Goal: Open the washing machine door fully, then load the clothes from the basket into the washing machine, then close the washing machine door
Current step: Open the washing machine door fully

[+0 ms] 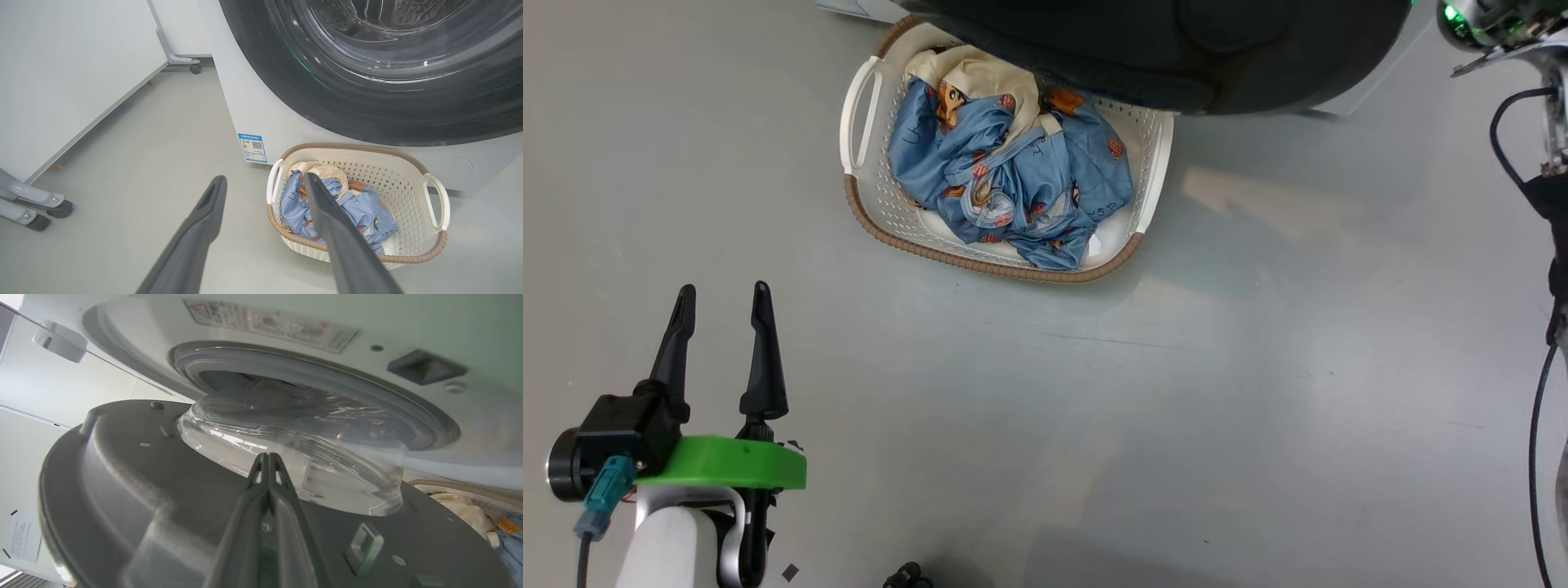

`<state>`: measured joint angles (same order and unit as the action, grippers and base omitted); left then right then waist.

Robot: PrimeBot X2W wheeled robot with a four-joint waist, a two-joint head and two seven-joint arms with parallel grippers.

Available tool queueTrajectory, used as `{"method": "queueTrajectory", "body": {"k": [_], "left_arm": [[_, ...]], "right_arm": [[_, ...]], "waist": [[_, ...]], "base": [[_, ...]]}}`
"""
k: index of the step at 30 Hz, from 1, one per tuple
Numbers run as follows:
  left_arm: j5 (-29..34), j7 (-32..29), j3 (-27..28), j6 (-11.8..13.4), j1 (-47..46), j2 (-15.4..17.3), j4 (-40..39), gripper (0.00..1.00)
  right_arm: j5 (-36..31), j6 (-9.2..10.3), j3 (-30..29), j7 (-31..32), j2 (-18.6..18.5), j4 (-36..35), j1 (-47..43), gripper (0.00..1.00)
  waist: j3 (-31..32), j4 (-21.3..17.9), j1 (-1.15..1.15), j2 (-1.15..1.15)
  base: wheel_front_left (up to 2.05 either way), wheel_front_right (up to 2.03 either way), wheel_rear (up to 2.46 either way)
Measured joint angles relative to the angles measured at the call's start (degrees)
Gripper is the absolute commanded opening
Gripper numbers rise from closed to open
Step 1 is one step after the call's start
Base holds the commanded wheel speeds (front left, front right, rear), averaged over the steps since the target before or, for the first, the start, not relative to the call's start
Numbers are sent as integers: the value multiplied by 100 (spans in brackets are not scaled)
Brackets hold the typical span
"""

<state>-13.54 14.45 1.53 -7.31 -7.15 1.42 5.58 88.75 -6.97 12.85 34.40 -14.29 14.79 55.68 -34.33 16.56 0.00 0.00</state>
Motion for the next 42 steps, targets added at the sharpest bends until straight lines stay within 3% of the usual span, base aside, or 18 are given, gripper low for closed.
{"method": "queueTrajectory", "body": {"k": [17,25,42], "left_arm": [[-200,-1,-62,1,-26,0,214,100],[-330,-1,-189,1,-13,1,326,100],[-558,-1,-460,29,156,7,376,100]], "right_arm": [[49,-1,600,332,226,-213,-1024,0],[48,-1,890,280,527,-202,-1741,0],[-64,-1,1296,-26,737,-174,-2504,0]], "waist": [[628,-248,0,0],[1194,-300,0,0],[1922,5,-1,0]], "base": [[0,0,0],[0,0,0],[0,0,0]]}}
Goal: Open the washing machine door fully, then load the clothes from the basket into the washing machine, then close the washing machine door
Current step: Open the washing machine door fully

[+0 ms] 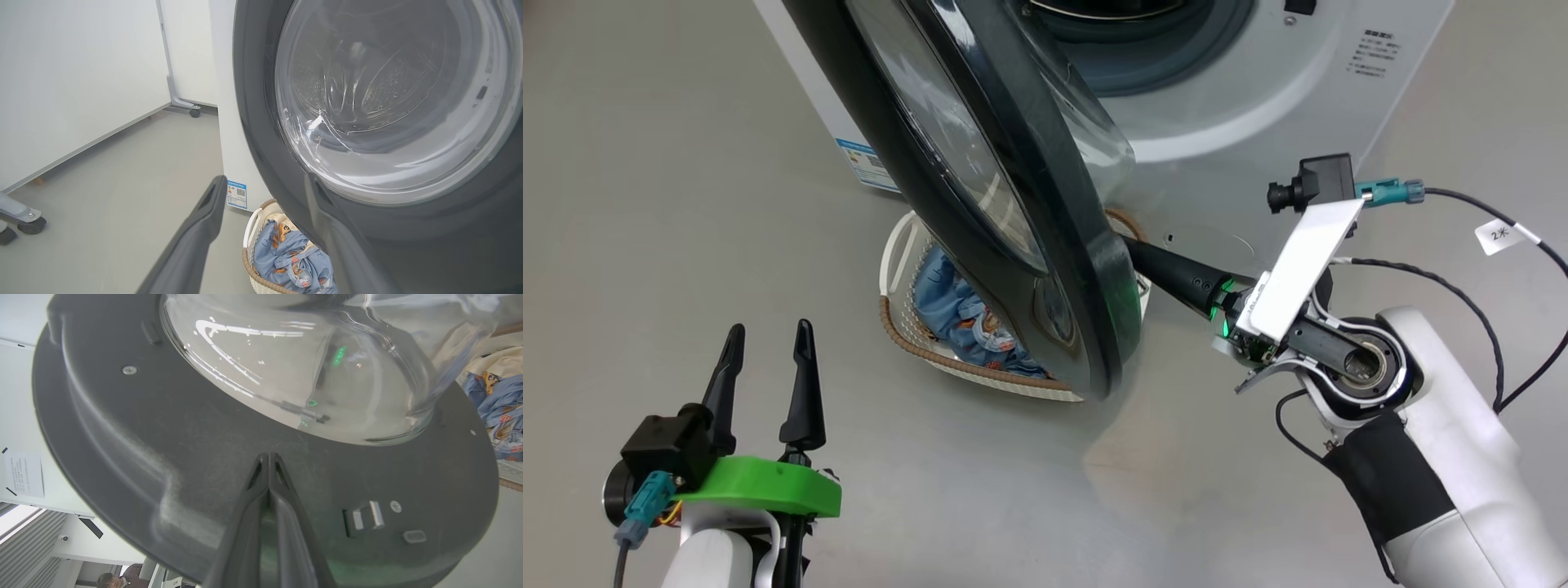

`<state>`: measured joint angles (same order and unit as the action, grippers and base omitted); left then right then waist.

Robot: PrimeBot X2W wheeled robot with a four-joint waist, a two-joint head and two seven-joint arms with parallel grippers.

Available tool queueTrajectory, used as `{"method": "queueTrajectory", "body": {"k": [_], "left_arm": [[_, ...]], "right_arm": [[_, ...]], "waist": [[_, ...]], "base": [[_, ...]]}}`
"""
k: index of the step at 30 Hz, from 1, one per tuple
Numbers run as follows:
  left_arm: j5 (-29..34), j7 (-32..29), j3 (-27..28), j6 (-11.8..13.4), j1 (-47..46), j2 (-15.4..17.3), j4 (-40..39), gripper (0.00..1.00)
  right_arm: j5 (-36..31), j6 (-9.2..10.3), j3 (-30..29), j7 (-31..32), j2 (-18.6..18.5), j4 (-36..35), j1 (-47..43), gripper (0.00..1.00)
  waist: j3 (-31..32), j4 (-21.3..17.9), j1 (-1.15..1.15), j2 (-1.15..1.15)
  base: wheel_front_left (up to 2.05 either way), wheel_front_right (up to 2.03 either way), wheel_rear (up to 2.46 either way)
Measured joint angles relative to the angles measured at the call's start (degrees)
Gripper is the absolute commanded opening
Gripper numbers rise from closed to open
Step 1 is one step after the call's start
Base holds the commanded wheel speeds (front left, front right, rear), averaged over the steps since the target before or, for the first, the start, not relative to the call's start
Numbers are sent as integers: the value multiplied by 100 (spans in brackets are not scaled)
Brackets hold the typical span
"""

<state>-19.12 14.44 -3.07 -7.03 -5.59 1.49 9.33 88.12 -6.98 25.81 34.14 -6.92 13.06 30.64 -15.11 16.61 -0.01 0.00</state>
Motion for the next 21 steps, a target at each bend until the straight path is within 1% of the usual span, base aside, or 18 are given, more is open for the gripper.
{"method": "queueTrajectory", "body": {"k": [11,21], "left_arm": [[-12,0,-92,34,132,4,-22,100],[-11,0,-153,51,211,9,-56,100]], "right_arm": [[0,0,378,-136,169,-68,-122,0],[10,0,700,-388,261,-93,-275,0]], "waist": [[288,306,0,0],[449,422,0,0]], "base": [[0,0,0],[0,0,0]]}}
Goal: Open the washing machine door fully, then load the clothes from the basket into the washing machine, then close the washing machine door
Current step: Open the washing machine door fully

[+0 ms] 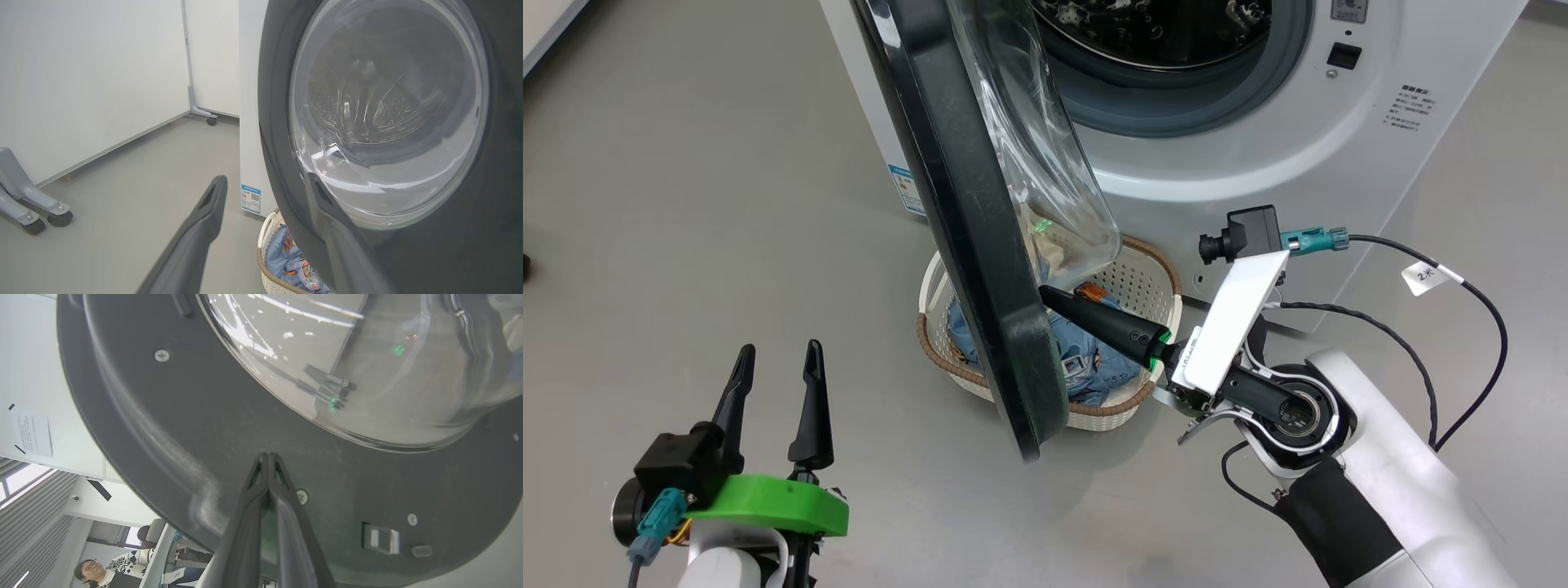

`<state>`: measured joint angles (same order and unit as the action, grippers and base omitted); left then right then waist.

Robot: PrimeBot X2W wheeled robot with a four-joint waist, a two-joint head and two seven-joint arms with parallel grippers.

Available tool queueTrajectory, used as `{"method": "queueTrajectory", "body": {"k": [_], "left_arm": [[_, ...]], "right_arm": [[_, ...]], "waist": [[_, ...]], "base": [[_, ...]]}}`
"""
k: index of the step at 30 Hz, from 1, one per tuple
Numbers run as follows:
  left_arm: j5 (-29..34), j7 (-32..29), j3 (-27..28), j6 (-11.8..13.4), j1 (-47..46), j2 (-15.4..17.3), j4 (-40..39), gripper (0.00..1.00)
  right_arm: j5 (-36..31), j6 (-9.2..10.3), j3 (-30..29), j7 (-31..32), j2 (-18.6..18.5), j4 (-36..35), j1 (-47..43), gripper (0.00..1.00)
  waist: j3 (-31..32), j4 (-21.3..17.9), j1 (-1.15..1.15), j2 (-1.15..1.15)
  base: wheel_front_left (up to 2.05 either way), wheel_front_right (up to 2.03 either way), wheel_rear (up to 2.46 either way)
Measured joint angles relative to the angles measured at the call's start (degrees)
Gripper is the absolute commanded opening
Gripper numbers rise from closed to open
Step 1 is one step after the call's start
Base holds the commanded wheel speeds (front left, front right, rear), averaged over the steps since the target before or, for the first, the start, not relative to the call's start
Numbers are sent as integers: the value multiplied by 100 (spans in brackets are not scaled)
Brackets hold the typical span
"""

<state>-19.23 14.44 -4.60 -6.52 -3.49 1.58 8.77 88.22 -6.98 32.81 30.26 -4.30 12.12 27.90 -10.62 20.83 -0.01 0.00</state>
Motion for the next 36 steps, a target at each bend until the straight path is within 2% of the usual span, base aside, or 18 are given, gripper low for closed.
{"method": "queueTrajectory", "body": {"k": [13,20,24,25,27,28,30,31,32,33,36], "left_arm": [[9,0,14,8,72,2,-2,100],[25,0,154,57,208,9,-7,100],[57,0,265,59,257,16,-9,100],[58,0,276,59,260,16,-15,100],[78,0,303,66,268,16,-23,100],[101,0,325,86,281,16,-32,100],[144,1,367,101,337,18,-34,100],[170,0,398,102,369,18,-36,100],[188,0,426,103,393,18,-37,100],[208,0,448,105,412,20,-41,100],[219,1,499,109,464,19,-69,100]], "right_arm": [[55,0,211,-399,18,127,-68,0],[36,-1,198,-610,32,-9,-96,0],[-296,-1,168,-856,-30,-186,-94,0],[-381,-1,152,-931,-80,-242,-94,12],[-544,-1,121,-1110,-245,-337,-96,30],[-634,-1,91,-1213,-319,-392,-102,43],[-688,-1,-25,-1441,-414,-485,-158,58],[-723,-1,-48,-1529,-478,-524,-194,71],[-777,-1,-71,-1633,-524,-567,-246,90],[-826,-1,-93,-1744,-564,-605,-298,100],[-1069,-1,-155,-2079,-784,-691,-422,100]], "waist": [[202,33,0,0],[338,-70,0,0],[425,-168,0,0],[447,-194,0,0],[495,-246,0,0],[518,-275,0,0],[565,-329,0,0],[588,-358,0,0],[610,-387,0,0],[631,-417,0,0],[690,-506,0,0]], "base": [[0,0,0],[0,0,0],[0,0,0],[0,0,0],[0,0,0],[0,0,0],[0,0,0],[0,0,0],[0,0,0],[0,0,0],[0,0,0]]}}
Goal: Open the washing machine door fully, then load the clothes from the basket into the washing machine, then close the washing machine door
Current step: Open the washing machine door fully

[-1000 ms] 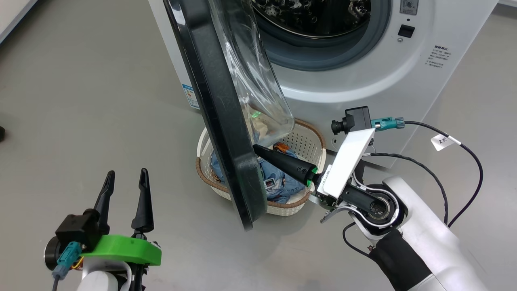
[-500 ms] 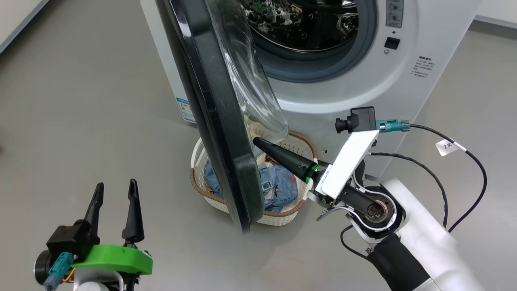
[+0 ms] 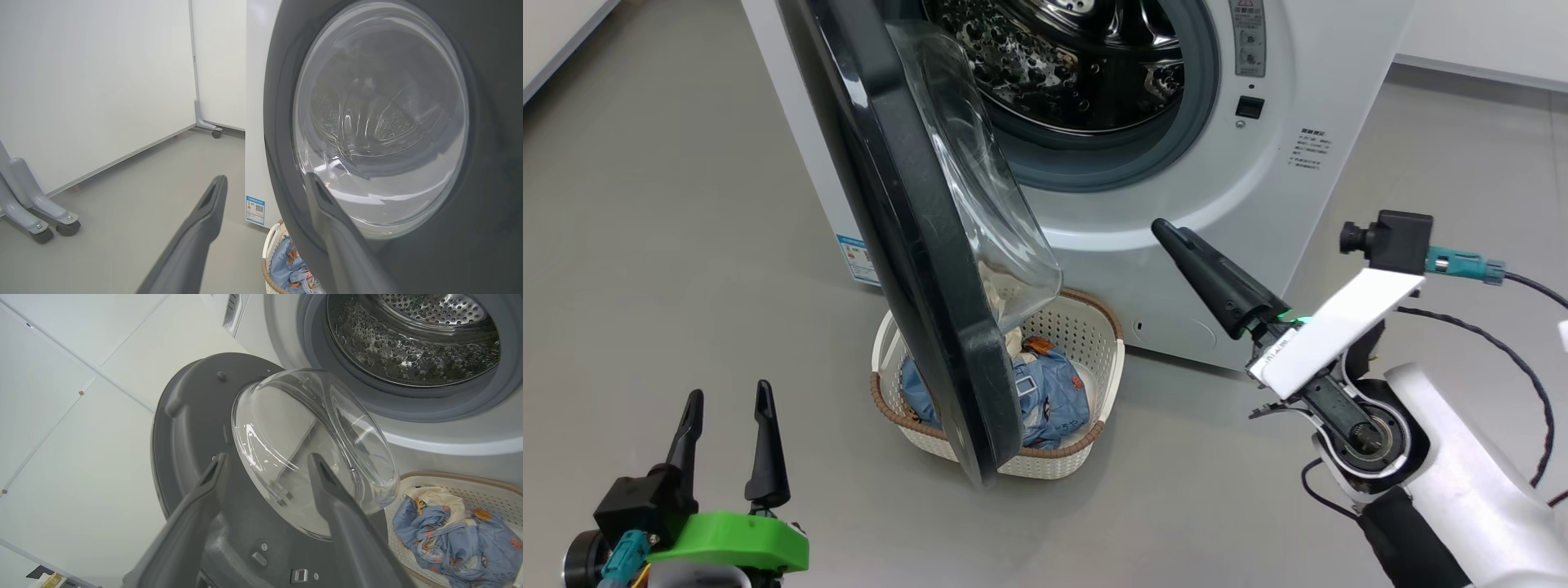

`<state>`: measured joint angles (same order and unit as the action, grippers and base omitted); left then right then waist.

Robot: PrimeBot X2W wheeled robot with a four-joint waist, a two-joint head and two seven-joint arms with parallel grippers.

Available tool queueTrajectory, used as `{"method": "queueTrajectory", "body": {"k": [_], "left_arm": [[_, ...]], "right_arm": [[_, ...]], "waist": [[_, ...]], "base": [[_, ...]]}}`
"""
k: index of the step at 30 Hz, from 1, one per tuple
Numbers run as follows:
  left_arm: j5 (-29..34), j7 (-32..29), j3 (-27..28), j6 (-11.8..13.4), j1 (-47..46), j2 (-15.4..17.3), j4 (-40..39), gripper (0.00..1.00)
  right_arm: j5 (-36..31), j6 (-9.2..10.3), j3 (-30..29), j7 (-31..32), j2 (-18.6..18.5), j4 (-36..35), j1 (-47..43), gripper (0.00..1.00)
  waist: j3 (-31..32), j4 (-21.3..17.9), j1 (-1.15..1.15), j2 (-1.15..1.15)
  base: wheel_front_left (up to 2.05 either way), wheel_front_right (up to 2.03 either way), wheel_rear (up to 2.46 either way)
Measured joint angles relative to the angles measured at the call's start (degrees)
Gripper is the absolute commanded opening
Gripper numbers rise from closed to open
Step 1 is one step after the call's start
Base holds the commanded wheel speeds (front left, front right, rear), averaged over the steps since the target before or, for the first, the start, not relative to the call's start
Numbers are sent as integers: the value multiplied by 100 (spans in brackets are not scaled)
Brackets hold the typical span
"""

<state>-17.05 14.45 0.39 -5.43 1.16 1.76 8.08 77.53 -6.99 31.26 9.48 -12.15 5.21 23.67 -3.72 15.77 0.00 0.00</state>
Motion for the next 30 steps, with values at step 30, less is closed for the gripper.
{"method": "queueTrajectory", "body": {"k": [30], "left_arm": [[190,-1,521,16,300,10,-134,100]], "right_arm": [[-2468,3,-1379,-2438,-1240,671,-2093,100]], "waist": [[203,-838,0,0]], "base": [[0,0,0]]}}
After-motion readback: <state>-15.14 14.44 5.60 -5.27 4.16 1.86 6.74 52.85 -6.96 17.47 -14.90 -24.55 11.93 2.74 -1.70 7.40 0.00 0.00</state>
